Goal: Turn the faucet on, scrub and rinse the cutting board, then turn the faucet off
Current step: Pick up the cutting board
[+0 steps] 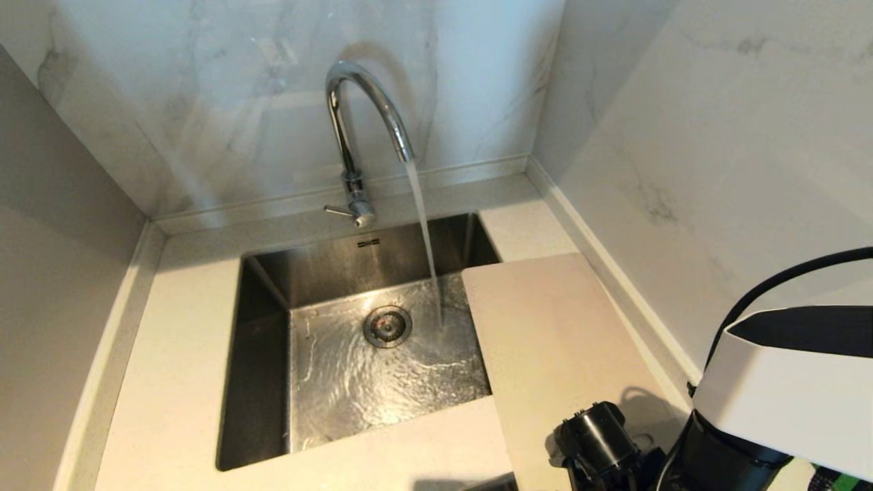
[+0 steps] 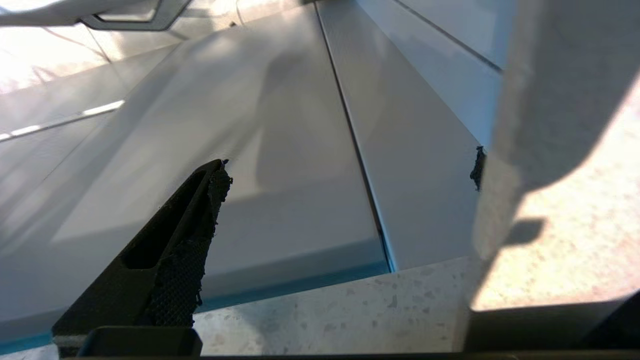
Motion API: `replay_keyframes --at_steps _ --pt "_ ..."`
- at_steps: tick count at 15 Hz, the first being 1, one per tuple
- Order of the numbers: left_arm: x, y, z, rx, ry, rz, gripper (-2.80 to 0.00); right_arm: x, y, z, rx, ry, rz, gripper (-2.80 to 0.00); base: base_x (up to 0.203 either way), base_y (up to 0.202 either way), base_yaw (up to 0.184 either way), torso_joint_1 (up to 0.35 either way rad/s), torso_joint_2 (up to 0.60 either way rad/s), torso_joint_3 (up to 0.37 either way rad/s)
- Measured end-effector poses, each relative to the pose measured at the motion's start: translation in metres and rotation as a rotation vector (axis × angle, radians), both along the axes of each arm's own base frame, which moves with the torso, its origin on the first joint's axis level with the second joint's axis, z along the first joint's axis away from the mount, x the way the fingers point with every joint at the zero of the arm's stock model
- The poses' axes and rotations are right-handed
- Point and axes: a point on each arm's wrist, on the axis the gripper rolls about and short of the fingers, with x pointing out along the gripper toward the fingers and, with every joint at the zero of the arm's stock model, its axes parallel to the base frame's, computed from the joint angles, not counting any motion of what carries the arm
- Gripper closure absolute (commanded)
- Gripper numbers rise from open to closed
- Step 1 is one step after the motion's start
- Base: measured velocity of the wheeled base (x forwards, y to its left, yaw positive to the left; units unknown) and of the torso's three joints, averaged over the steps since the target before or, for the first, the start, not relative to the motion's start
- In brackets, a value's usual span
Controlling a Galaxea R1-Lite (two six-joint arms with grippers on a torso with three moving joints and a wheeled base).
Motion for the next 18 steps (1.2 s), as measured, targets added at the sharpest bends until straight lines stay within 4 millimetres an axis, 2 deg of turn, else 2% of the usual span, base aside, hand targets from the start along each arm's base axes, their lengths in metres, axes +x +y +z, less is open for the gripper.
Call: replay_keyframes --at_steps 12,18 --pt "0.0 0.0 0.0 0.0 0.0 0.001 0.0 0.002 0.004 -0.005 -0.007 0.004 -0.008 -2.8 0.0 0.0 0.0 0.0 0.0 0.0" --pt "0.0 0.0 0.0 0.0 0.0 0.001 0.0 0.006 0.016 -0.013 0.059 -0.025 -0.055 -2.8 0.0 0.0 0.0 0.0 0.0 0.0"
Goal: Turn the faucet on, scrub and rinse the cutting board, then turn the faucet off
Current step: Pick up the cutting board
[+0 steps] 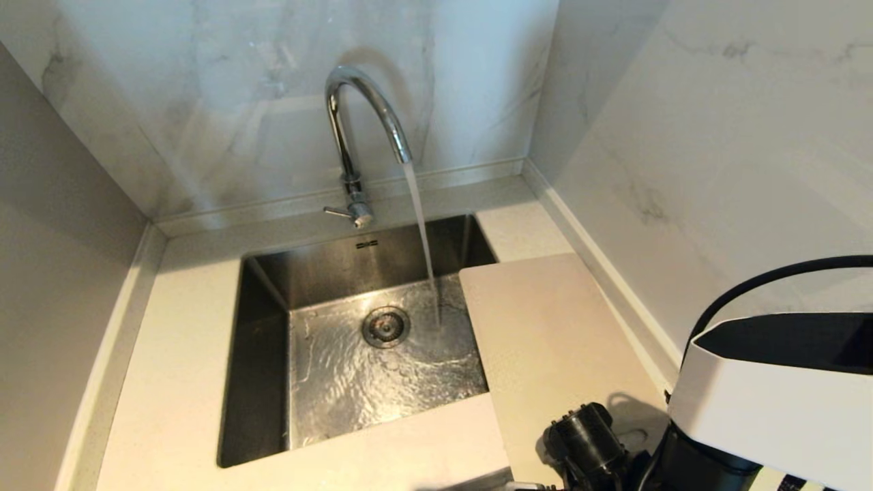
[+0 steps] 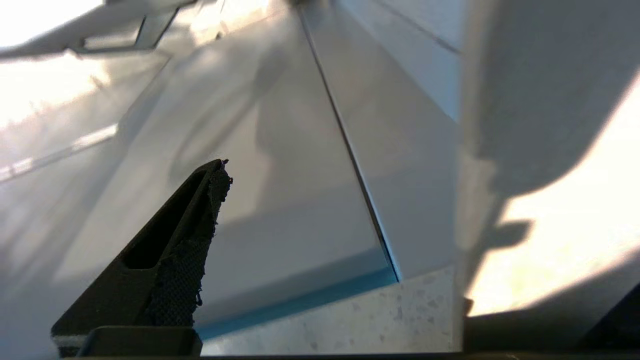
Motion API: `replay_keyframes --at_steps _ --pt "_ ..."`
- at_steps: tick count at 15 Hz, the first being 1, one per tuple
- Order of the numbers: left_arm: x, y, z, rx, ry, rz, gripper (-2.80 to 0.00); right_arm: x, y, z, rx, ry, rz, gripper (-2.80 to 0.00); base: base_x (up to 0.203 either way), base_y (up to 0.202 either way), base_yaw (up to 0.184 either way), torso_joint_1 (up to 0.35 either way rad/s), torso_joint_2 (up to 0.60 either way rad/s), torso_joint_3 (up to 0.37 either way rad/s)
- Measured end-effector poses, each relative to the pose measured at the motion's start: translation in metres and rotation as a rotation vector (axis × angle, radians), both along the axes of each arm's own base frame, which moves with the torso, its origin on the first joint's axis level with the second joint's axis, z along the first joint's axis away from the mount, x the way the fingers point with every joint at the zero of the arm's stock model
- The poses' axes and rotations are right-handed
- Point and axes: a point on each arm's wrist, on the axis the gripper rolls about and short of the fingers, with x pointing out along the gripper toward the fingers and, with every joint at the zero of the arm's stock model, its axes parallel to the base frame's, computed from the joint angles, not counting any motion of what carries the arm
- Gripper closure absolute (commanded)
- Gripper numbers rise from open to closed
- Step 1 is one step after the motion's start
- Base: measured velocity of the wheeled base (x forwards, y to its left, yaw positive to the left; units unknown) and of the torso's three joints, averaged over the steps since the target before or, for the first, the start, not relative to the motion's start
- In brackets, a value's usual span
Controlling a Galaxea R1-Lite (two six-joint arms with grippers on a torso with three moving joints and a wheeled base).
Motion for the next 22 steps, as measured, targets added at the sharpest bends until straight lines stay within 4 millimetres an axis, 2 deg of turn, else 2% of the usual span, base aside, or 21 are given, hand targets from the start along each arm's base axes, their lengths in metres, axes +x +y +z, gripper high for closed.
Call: replay_keyframes --at_steps 11,22 --pt "0.0 0.0 0.0 0.0 0.0 0.0 0.0 -0.004 0.007 -0.006 0.015 0.007 0.015 -2.8 0.0 0.0 0.0 0.0 0.0 0.0" --pt "0.0 0.0 0.0 0.0 0.0 -0.001 0.0 -0.031 0.014 -0.004 0.025 0.051 0.047 -2.8 0.0 0.0 0.0 0.0 0.0 0.0"
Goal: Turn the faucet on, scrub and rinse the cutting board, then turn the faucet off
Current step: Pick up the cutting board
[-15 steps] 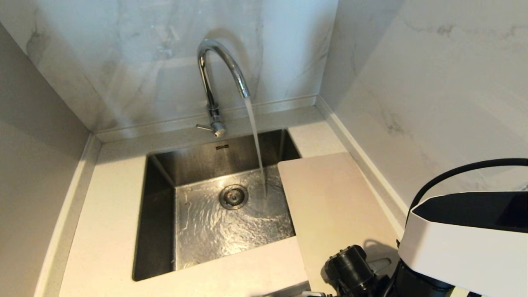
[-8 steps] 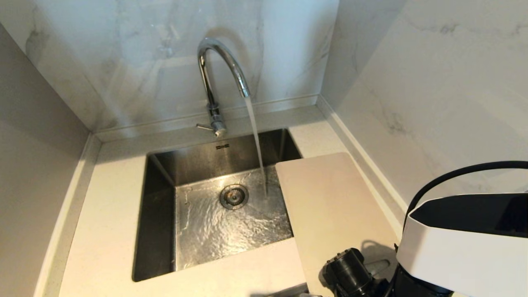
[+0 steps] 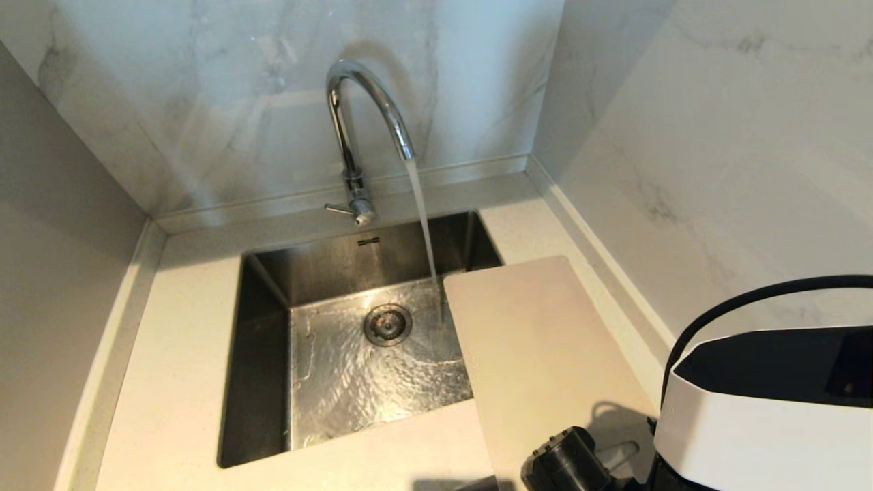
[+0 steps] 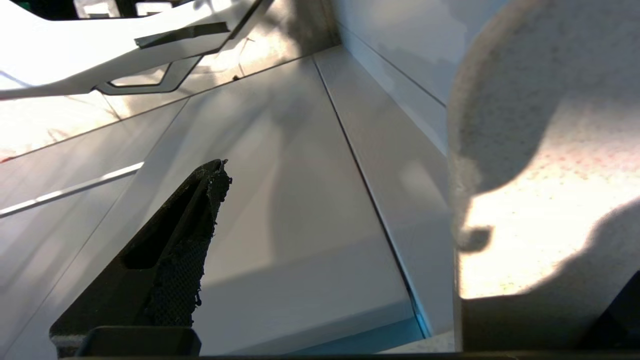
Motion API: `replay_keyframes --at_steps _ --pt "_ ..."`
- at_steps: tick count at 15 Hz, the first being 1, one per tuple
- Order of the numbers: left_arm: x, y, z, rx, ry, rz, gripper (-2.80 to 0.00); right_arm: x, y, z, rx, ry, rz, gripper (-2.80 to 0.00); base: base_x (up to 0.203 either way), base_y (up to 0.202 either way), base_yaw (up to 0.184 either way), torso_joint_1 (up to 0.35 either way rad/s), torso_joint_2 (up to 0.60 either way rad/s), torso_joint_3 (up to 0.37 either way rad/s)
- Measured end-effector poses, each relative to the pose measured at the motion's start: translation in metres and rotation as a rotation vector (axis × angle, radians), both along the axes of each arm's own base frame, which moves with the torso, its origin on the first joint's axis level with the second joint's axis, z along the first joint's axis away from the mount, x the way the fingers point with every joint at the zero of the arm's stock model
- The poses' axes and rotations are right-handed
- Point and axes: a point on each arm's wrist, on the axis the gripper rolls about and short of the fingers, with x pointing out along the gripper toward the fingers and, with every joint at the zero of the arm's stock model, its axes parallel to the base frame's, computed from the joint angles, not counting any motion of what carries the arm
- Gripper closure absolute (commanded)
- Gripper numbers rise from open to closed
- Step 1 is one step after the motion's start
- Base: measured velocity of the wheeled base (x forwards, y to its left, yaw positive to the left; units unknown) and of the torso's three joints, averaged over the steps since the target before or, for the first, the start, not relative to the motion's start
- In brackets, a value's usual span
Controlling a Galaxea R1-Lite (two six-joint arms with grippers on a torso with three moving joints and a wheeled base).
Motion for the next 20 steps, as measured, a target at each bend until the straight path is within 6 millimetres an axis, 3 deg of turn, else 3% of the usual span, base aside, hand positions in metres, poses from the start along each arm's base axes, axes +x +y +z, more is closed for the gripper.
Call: replay_keyframes --at_steps 20 --pt "0.0 0.0 0.0 0.0 0.0 0.0 0.0 0.003 0.002 -0.011 0.031 -0.035 -0.039 -2.8 0.0 0.0 0.0 0.0 0.0 0.0"
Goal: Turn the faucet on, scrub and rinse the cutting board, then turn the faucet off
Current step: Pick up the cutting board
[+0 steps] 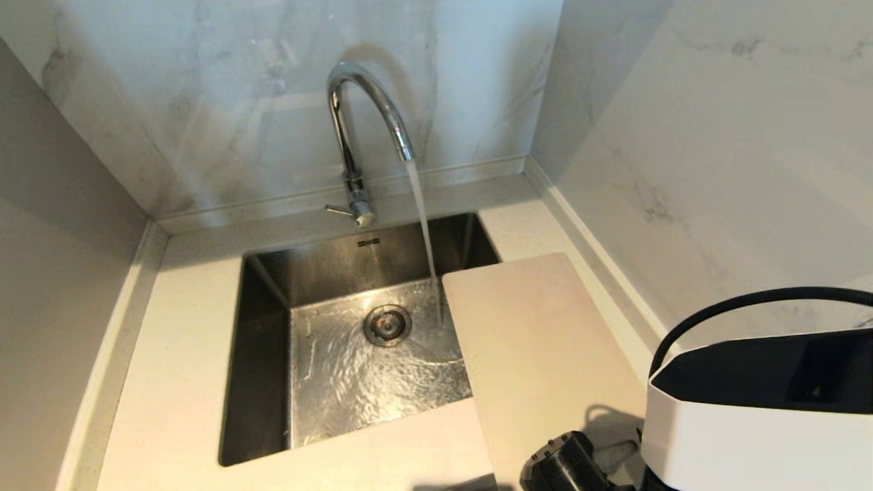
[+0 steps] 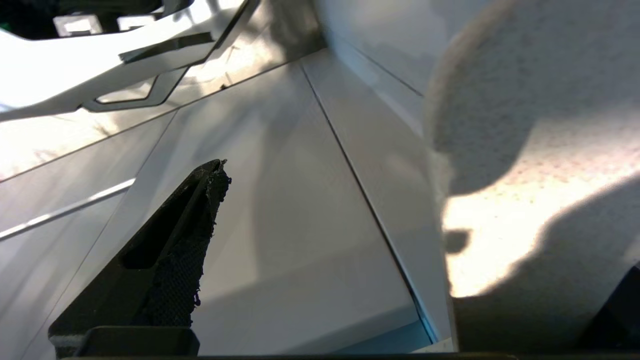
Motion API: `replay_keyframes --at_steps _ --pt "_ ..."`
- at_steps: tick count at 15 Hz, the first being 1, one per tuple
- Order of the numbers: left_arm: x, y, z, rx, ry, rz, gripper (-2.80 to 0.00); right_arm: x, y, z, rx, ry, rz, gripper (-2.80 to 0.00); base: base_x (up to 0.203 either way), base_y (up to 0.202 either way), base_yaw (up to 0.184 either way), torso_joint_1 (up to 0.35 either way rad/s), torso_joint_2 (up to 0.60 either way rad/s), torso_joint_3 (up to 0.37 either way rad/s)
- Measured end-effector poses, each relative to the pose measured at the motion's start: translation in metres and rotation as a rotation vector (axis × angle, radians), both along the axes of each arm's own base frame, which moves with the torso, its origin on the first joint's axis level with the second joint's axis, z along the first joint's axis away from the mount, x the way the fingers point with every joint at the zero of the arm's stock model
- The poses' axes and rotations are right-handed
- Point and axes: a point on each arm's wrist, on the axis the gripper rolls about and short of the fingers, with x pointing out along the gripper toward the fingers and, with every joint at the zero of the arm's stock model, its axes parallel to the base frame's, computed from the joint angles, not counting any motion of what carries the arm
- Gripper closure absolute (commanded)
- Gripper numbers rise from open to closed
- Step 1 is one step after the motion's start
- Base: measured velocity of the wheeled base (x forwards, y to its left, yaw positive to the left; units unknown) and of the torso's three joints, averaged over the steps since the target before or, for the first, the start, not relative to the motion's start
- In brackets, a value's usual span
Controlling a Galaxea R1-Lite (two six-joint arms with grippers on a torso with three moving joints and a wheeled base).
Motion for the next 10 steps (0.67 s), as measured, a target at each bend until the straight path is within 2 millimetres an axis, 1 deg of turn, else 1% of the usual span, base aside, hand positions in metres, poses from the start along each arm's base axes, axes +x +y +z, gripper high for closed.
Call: replay_keyframes --at_steps 1,10 --pt "0.0 0.0 0.0 0.0 0.0 0.0 0.0 -0.0006 -0.0004 -0.0012 -0.004 0.002 0.0 0.0 0.0 0.0 0.0 0.0 0.0 0.0" --pt "0.0 0.0 0.0 0.0 0.0 0.0 0.0 -0.001 -0.0006 -0.0029 -0.008 0.009 0.006 0.0 0.0 0.0 0.0 0.0 0.0 0.0"
